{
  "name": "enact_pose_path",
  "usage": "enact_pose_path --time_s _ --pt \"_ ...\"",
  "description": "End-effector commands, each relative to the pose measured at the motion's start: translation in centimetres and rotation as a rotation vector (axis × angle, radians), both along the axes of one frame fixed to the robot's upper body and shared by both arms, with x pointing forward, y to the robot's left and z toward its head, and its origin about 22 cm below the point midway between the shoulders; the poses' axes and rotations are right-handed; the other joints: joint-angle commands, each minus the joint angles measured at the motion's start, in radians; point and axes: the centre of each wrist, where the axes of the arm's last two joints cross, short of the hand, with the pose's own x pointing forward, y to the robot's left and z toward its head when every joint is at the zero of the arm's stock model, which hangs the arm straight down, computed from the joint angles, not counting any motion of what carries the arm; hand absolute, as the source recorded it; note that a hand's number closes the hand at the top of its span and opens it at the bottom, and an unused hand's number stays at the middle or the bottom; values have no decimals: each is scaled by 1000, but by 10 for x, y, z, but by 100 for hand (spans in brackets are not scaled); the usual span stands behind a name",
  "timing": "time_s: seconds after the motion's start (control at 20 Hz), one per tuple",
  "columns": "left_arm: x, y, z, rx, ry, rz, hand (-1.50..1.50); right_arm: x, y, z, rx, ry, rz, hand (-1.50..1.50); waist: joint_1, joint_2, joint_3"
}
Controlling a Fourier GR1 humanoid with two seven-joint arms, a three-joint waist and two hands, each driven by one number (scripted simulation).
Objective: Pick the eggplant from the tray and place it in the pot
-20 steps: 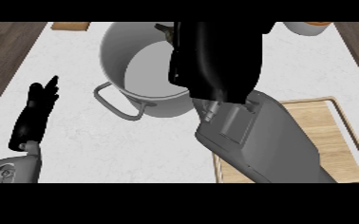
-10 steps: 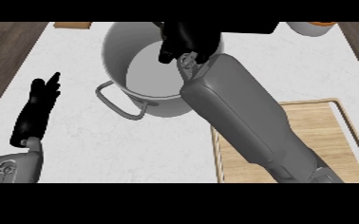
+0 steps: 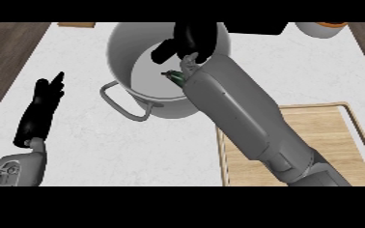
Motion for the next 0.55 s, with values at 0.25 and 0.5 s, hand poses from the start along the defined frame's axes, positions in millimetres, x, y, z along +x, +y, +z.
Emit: enact_pose_path --time_s 0.25,0.5 --pt "-6 13 -5 0 14 32 0 12 -13 1 360 -298 -174 -150 -28 -6 1" --pt "-18 11 -3 9 13 59 0 4 -50 -16 425 -355 -243 -150 -65 -21 2"
